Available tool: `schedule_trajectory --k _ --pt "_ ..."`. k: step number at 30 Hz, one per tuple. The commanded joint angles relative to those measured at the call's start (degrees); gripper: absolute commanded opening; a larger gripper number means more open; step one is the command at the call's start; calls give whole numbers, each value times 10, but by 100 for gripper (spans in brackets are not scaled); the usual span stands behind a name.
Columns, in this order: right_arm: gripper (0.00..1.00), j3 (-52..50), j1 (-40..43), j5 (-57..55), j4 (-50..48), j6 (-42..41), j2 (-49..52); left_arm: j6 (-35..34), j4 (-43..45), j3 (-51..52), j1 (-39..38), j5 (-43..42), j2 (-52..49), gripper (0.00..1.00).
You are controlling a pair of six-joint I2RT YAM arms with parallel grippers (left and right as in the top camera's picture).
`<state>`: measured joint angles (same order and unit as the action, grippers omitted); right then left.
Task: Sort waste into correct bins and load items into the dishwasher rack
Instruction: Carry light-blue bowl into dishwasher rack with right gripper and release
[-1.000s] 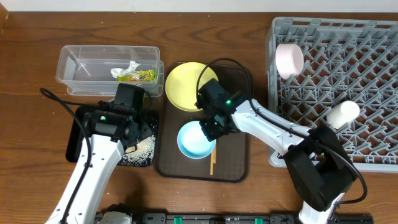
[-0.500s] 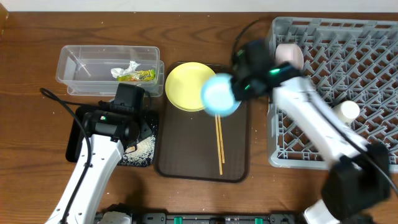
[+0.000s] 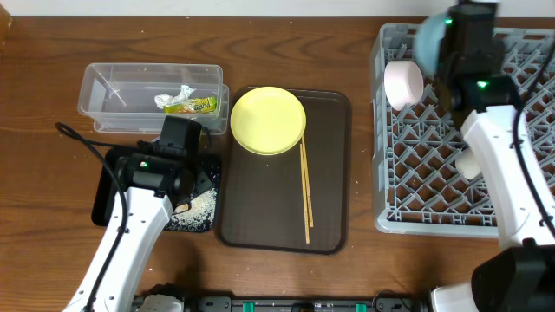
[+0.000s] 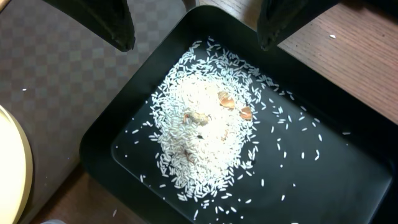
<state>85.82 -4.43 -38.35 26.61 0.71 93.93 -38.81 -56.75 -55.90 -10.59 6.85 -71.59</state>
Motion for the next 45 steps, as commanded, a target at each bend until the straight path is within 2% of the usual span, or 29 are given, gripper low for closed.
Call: schedule_trajectory --k 1,10,18,25,36,45 --pt "1 3 25 -99 -29 52 24 -3 -2 3 3 12 -3 66" --pt "1 3 59 -164 -132 163 114 -3 -2 3 3 12 -3 66" --pt "1 3 67 -184 -150 165 175 -3 -2 3 3 12 -3 66" --pt "1 3 66 -188 -118 161 210 -3 -2 3 3 12 -3 66" --pt "1 3 66 -199 -89 152 214 -3 -2 3 3 11 -3 66" --pt "1 3 47 -198 44 30 212 -3 -2 3 3 12 -3 66"
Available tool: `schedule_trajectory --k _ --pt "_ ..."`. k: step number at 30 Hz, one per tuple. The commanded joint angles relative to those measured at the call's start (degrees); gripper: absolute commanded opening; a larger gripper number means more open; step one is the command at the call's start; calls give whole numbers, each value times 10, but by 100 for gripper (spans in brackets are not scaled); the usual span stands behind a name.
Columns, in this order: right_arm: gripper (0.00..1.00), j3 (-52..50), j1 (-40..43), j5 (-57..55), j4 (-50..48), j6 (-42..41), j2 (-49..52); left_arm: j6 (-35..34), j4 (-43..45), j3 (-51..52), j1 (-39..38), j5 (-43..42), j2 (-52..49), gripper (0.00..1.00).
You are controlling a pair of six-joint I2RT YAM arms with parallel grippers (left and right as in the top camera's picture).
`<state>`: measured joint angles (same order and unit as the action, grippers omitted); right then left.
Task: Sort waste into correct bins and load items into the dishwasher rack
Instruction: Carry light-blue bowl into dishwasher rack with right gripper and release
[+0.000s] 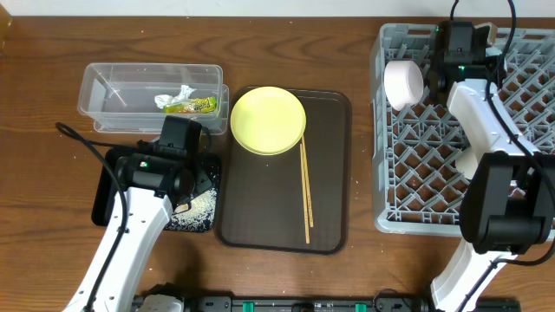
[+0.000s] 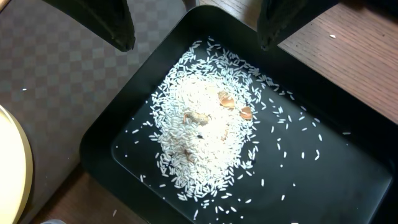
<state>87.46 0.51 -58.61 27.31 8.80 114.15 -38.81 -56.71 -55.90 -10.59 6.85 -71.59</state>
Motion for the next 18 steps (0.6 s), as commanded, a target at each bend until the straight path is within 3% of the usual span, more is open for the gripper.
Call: schedule_trajectory --k 1,6,11,18 --pt "0 -13 -4 6 49 -65 8 -3 -2 3 3 12 -3 66" --pt "1 -13 -12 31 91 -107 -13 -3 -2 3 3 12 -3 66" --pt "2 -13 -14 137 120 -107 -47 -3 -2 3 3 12 -3 66" --pt "18 -13 -14 285 162 -107 -73 -3 -2 3 3 12 -3 66"
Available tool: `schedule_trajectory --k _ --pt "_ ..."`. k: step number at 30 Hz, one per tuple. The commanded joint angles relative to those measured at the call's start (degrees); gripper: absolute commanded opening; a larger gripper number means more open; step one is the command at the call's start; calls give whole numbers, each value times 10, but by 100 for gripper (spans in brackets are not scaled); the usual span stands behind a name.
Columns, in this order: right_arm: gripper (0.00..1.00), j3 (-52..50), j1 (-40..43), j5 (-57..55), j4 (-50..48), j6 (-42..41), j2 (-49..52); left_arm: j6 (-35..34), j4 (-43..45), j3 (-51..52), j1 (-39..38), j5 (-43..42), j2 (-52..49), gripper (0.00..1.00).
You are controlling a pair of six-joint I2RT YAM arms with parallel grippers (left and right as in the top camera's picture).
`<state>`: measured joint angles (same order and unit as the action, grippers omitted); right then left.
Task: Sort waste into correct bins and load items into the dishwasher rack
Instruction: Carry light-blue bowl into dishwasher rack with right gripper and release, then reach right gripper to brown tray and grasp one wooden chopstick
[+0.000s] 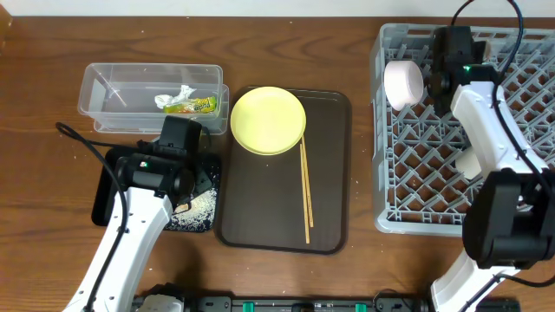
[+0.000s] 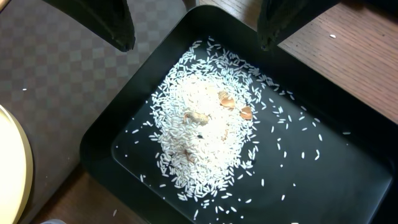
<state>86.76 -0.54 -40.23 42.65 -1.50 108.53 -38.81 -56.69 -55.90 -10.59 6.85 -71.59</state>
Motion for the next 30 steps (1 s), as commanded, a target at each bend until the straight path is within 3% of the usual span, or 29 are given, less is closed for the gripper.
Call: schedule_trajectory --k 1,3,9,14,16,17,23,30 --pt "23 -6 -3 121 16 -4 -17 -3 -2 3 3 11 -3 66" --pt "34 -6 -3 153 32 -4 -17 -3 -2 3 3 11 -3 66" --pt "40 -6 -3 165 50 -4 -39 -3 -3 3 3 12 -3 66" --pt "66 -5 -3 205 42 -4 -114 -3 -3 3 3 12 -3 66" --pt "70 -5 -3 271 39 -1 -148 -3 -3 3 3 12 -3 66" --pt "69 -5 -3 311 40 -1 -162 -3 -3 3 3 12 -3 71" --pt "64 -5 -8 574 82 -2 -200 -3 -3 3 3 12 -3 72" --pt "64 -27 -81 614 142 -2 -188 -3 -7 3 3 12 -3 73"
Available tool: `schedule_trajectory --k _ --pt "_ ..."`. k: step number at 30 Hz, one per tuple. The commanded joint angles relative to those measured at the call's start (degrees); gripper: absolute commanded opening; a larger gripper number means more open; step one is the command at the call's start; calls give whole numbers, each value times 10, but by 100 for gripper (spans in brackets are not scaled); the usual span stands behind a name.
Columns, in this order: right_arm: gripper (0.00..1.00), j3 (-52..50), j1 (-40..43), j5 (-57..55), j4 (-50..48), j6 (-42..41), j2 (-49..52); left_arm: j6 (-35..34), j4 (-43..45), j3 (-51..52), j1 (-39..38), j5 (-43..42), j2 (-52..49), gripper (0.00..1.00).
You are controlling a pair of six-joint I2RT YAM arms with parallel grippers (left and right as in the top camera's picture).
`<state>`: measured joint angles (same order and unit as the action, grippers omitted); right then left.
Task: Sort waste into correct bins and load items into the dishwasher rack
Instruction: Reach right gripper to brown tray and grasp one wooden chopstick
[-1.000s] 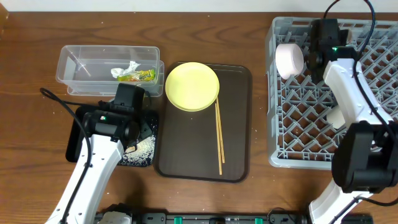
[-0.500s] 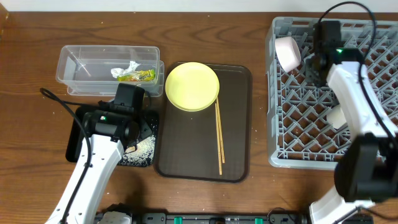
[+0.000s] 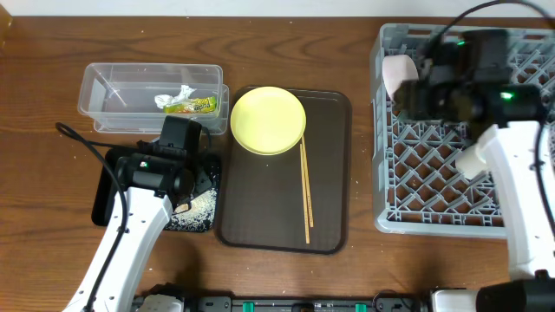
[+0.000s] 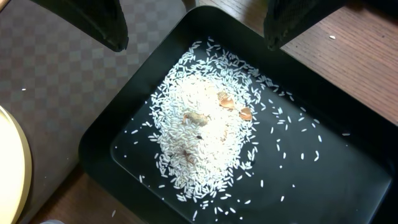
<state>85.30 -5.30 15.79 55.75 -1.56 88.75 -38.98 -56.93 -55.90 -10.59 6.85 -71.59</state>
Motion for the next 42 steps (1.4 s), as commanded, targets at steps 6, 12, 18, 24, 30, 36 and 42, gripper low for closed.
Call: schedule_trajectory --k 6,12,18,24,30,36,42 --pt "61 -56 -119 50 18 -1 33 -1 -7 3 3 12 -3 73" --pt "61 -102 -202 -17 -1 -23 76 -1 -7 3 3 12 -3 73" --pt "57 -108 -261 -61 -19 -54 143 -1 -7 3 3 12 -3 73" --pt "57 -108 -296 -85 -44 -117 208 -1 -7 3 3 12 -3 73" --pt "56 -108 -304 -110 -50 -155 250 -1 -7 3 3 12 -3 73" --pt "56 -109 -304 -151 -58 -167 257 -1 -7 3 3 12 -3 73" --pt "50 -120 -304 -163 -59 -194 257 -1 -7 3 3 12 -3 73"
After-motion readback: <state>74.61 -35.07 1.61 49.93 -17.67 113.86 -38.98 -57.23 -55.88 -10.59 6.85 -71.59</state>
